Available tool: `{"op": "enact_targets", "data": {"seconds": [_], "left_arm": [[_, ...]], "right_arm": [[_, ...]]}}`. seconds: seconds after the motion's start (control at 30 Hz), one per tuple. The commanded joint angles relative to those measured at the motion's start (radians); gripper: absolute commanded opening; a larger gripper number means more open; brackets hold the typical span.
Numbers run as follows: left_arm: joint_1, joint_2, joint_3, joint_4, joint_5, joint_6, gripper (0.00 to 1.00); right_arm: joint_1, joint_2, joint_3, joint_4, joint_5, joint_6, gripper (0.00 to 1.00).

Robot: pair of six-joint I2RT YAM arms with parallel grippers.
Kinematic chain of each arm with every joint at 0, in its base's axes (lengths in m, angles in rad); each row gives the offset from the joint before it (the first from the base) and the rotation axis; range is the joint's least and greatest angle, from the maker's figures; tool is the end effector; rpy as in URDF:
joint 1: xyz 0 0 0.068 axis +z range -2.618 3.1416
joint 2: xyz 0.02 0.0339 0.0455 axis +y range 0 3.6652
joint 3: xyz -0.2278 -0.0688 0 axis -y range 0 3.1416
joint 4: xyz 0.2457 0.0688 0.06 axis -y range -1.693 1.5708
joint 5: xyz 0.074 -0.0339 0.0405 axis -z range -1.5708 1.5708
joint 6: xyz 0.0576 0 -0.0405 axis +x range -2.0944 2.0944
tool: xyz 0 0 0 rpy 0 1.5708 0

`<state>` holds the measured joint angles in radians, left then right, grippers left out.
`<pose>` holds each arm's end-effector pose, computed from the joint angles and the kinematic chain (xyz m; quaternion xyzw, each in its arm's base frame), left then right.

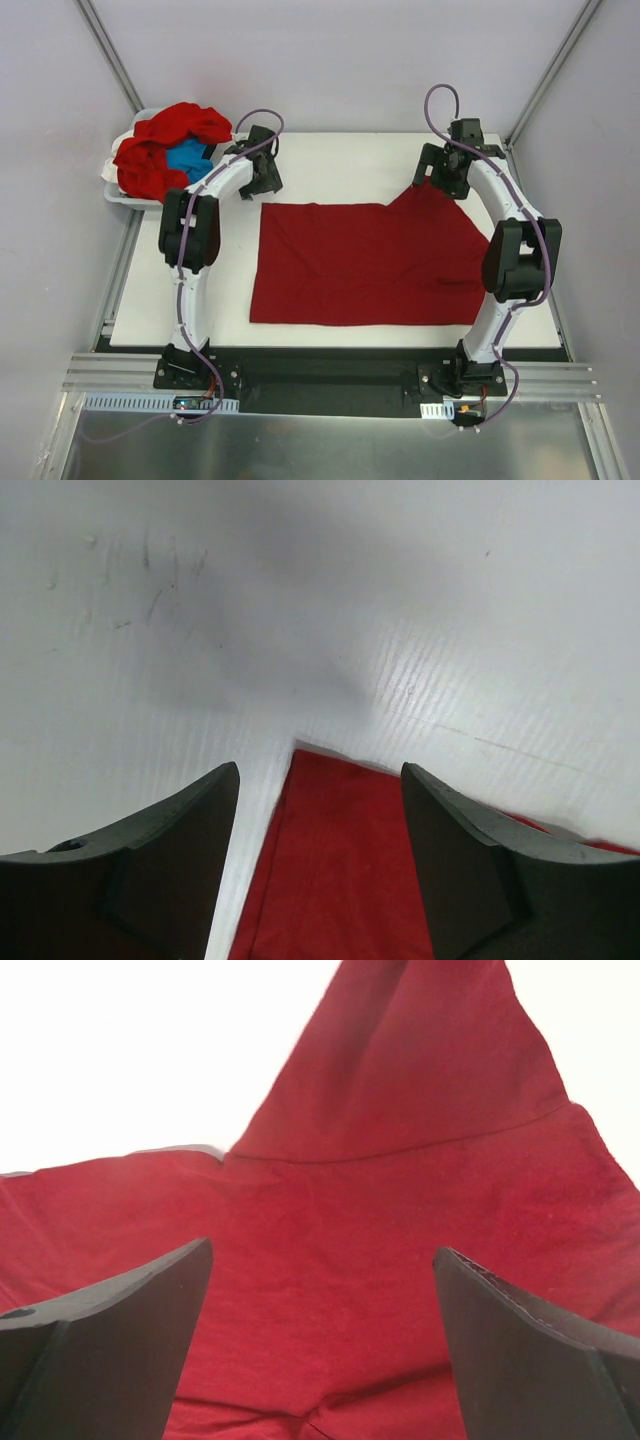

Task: Fold and stack the t-shirts

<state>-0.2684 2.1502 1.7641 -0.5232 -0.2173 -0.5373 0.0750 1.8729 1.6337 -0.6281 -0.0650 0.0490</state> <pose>0.4612 -0.1140 0.1644 -0.1609 0.9270 -0.0322 0.3372 0.4243 0.0356 0.2308 -0.0234 0.9381 0.0518 0.3418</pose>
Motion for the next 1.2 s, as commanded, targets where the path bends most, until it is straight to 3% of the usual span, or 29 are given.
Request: {"op": "enact_targets", "data": {"seconds": [0.0, 0.83, 1.17], "left_arm": [[0.008, 0.051, 0.084, -0.069, -0.027, 0.016, 0.65], [0.021, 0.135, 0.060, -0.115, 0.002, -0.044, 0.51], [0.021, 0.157, 0.072, -0.113, 0.004, -0.047, 0.29]], "right_arm": [[-0.011, 0.003, 0.043, -0.025, 0.016, -0.020, 0.96], [-0.023, 0.115, 0.172, -0.056, 0.056, -0.035, 0.96], [-0.055, 0.224, 0.264, -0.071, 0.131, -0.041, 0.96]]}}
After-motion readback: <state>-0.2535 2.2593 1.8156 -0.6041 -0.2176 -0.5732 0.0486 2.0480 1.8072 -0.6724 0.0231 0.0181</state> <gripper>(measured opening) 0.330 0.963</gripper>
